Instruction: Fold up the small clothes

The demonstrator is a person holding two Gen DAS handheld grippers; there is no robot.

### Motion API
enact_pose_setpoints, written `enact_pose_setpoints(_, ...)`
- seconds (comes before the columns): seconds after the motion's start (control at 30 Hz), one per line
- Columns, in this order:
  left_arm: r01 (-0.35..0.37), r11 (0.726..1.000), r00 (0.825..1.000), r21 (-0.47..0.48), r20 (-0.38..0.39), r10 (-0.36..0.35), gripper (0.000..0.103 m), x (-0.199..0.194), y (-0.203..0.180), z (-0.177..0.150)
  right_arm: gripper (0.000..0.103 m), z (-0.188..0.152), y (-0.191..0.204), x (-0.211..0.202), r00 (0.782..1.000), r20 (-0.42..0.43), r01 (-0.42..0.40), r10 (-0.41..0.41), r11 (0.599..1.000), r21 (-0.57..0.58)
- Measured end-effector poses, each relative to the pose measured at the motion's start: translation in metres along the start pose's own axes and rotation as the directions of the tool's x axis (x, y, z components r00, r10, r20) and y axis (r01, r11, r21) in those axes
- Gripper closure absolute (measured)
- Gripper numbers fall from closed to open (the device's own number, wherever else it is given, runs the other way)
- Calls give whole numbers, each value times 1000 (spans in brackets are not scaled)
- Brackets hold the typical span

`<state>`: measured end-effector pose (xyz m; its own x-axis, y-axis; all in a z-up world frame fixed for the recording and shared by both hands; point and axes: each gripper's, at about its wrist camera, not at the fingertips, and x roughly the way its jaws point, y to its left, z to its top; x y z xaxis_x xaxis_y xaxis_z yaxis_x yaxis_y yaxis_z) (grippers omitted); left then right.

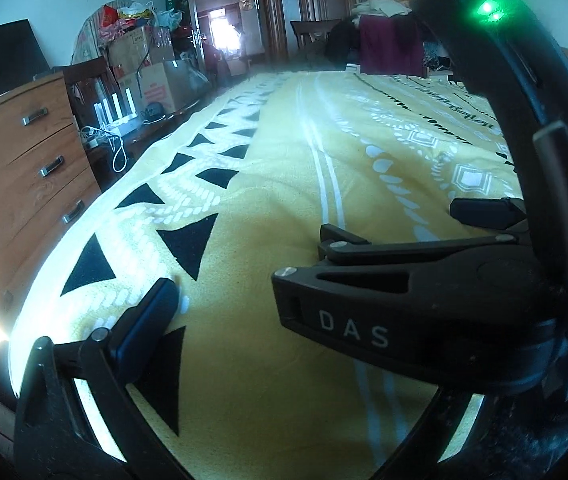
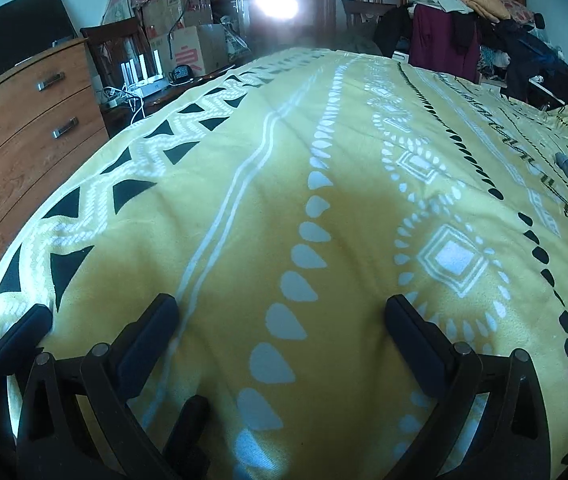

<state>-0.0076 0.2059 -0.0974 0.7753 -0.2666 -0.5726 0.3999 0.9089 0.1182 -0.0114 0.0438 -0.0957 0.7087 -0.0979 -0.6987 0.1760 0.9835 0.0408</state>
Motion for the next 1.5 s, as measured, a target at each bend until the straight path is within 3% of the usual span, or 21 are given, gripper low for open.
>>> enact_pose_setpoints(0.17,-17,1000,1000,14,-6,17,0,-2,-2,-4,0,0,-4,2,1000,21,-16,15,1000,14)
enact_pose_setpoints(0.47,-5,1000,998,25,-58,6,0,-9,4,-8,0,-3,1,-3,999,1,53,-53,995,84)
enact_pose_setpoints(0.57,-23,1000,1000,13,-9,23,0,-19,2,-25,0,-18,6,-16,995,59,77,-81,994,74)
enact_pose_setpoints(0.7,-28,999,999,21,-29,29,0,-15,1,-23,0,-33,2,-26,987,141,53,-71,990,131)
enact_pose_setpoints(0.87,-60,998,998,36,-14,60,0,-18,-3,-23,0,-36,0,-29,988,143,31,-49,992,125)
enact_pose_setpoints(1.5,-59,998,998,36,-16,59,0,-18,-3,-23,0,-35,-1,-29,988,144,29,-47,992,125)
